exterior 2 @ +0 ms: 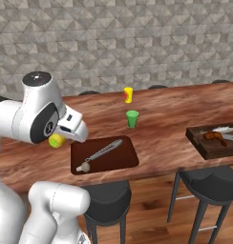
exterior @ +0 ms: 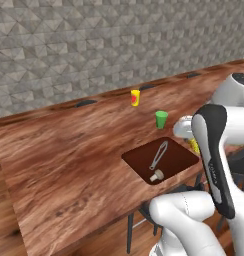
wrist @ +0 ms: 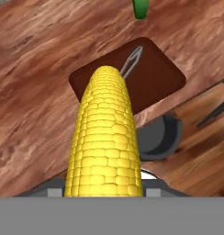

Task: Gather the corn and mushroom from the fridge and place them on a tray on the dining counter. Then gather the chicken drumstick and fish from the fridge and place them on the other tray.

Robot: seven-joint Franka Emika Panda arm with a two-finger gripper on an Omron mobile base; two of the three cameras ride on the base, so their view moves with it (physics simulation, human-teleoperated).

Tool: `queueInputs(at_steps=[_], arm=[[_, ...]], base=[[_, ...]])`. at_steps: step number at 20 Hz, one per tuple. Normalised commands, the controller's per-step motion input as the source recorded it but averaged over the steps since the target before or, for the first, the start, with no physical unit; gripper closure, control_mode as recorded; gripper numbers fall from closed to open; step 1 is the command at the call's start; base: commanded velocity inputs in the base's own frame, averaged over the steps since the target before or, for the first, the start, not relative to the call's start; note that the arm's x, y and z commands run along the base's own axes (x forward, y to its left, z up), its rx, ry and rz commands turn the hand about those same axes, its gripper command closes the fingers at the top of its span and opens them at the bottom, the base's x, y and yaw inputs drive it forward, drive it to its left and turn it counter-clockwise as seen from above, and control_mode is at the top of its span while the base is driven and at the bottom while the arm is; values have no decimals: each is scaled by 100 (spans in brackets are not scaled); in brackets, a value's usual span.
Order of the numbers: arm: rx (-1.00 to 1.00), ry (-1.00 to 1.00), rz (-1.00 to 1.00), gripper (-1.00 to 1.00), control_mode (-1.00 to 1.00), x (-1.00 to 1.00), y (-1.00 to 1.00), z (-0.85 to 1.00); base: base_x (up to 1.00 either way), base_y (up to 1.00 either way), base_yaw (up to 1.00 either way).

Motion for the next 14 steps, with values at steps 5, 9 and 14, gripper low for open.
queueInputs(at_steps=[5,9,14], arm=[[0,0,-15,100,-100,56,-17,-49],[0,4,-29,100,-100,50,-13,-38],[9,11,-30,100,-100,59,0,-19]], base=[[0,0,0],[0,0,0],[0,0,0]])
